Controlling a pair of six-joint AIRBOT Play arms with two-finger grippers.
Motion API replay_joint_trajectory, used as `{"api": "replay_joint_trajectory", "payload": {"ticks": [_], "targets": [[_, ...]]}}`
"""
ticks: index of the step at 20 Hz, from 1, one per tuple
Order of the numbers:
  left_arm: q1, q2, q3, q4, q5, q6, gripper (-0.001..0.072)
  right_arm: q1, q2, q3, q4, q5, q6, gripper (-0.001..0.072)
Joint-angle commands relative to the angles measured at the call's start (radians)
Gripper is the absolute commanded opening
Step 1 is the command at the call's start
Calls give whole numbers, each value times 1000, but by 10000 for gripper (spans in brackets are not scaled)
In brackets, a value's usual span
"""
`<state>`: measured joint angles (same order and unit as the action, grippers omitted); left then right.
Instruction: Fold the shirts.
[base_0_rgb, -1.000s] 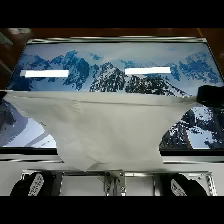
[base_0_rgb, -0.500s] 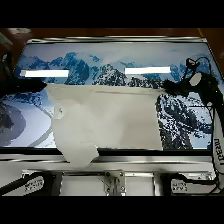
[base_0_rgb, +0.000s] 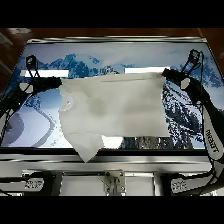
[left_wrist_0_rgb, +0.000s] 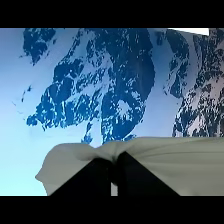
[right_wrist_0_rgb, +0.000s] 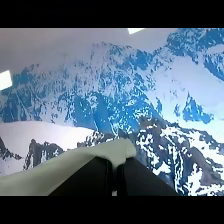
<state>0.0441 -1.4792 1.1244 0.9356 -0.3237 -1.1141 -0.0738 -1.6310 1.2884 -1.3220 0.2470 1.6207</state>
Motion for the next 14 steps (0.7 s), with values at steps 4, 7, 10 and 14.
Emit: {"api": "replay_joint_trajectory", "payload": {"ticks": [4,7,10,14], "targets": [[-25,-64,-1,2,98,-69,50,1,-74,0,22,41,3,63],[-32,-75,0,11,-36,-64,50,1,-79,0,21,129,1,63],[-13,-71,0,135,-311,-44,49,-24,-64,0,-34,288,2,63],[8,-71,0,178,-552,-71,49,-48,-63,0,-34,536,2,63]]}}
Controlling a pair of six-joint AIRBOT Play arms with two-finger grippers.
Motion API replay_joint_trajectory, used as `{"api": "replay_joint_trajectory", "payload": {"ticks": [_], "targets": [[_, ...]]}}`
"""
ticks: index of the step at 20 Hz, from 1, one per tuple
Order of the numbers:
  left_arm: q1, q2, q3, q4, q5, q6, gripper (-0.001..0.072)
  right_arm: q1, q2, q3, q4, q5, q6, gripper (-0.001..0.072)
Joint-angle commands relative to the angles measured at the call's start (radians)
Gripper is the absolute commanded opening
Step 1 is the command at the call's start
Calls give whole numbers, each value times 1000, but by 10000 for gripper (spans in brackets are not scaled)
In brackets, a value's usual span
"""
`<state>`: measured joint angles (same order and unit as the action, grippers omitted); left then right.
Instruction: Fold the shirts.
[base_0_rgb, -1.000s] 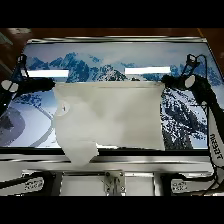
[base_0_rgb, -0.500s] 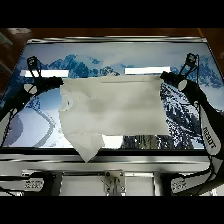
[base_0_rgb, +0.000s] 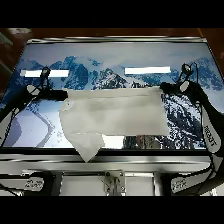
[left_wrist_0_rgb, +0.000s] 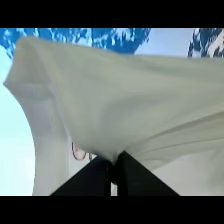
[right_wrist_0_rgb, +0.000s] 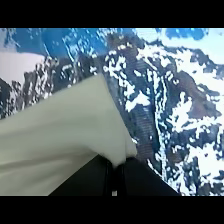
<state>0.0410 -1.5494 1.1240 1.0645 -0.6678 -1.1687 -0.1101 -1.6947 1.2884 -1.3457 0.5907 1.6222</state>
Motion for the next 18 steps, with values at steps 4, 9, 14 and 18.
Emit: {"api": "replay_joint_trajectory", "payload": {"ticks": [4,9,14,18], "targets": [[11,-21,0,89,-243,-141,50,-7,-15,0,5,292,6,64],[26,-15,51,89,-359,-205,557,-14,24,1,9,348,3,674],[175,75,86,88,-672,-174,568,-98,185,0,-238,681,-67,668],[307,257,-273,-1,-705,-101,613,-298,262,-121,-106,892,-189,669]]}}
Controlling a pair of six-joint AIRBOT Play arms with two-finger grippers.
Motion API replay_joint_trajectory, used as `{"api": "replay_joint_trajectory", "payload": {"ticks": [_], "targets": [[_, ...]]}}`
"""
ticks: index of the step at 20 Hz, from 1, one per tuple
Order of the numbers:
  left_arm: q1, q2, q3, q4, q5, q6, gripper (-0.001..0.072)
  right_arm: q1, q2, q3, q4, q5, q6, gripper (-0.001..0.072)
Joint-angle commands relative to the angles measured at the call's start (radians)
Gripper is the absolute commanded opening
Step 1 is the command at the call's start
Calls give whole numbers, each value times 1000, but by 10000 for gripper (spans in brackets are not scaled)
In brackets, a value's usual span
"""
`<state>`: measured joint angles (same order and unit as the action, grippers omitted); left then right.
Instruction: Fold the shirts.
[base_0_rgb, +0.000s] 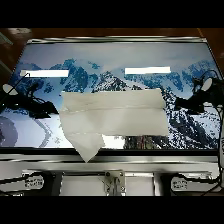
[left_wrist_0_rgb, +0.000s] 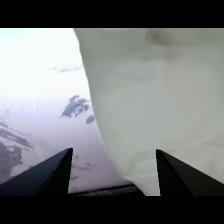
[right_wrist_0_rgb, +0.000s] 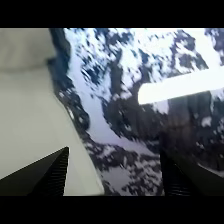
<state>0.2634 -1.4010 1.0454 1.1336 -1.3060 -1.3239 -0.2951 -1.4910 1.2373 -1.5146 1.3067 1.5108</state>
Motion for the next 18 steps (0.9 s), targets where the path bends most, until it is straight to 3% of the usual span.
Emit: {"api": "replay_joint_trajectory", "payload": {"ticks": [1,3,6,9,13,18], "targets": [[108,160,-304,-126,-29,88,612,-158,79,-121,147,167,-92,669],[133,241,-483,-211,63,136,613,-216,111,-211,290,133,-122,669],[124,252,-593,-255,172,142,613,-217,115,-257,369,113,-125,669],[91,238,-613,-349,185,208,611,-183,115,-257,387,113,-125,669],[-7,217,-613,-422,264,209,600,-148,115,-257,393,101,-124,669],[-93,119,-613,-453,270,213,577,-142,116,-257,418,112,-124,669]]}}
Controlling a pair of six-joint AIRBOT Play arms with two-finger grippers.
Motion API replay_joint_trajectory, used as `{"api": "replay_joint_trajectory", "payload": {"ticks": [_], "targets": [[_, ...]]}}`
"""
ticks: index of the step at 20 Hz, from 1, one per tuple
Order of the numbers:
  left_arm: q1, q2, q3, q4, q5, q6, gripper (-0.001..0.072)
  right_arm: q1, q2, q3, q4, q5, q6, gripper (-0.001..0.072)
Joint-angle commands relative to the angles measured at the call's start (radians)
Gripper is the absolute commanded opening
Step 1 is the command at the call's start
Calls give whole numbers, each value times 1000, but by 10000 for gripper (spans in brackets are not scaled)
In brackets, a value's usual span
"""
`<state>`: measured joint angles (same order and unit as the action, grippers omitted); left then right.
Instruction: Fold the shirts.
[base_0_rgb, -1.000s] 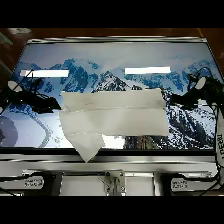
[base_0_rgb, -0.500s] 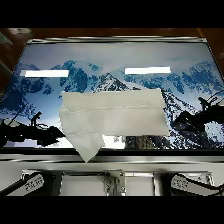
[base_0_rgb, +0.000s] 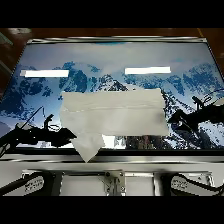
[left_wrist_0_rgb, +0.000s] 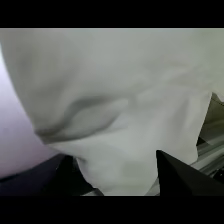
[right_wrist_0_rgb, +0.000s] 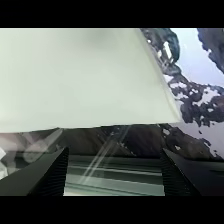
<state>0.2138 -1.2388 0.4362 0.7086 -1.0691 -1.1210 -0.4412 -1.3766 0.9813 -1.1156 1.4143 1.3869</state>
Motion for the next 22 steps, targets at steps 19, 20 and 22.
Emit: {"api": "replay_joint_trajectory", "payload": {"ticks": [19,20,22], "targets": [[-50,3,16,-126,-68,66,50,-3,-31,-188,43,-254,9,669],[-50,3,26,-126,-68,66,50,11,-46,-188,54,-270,10,669],[-50,3,54,-126,-68,66,50,40,-68,-188,57,-304,21,669]]}}
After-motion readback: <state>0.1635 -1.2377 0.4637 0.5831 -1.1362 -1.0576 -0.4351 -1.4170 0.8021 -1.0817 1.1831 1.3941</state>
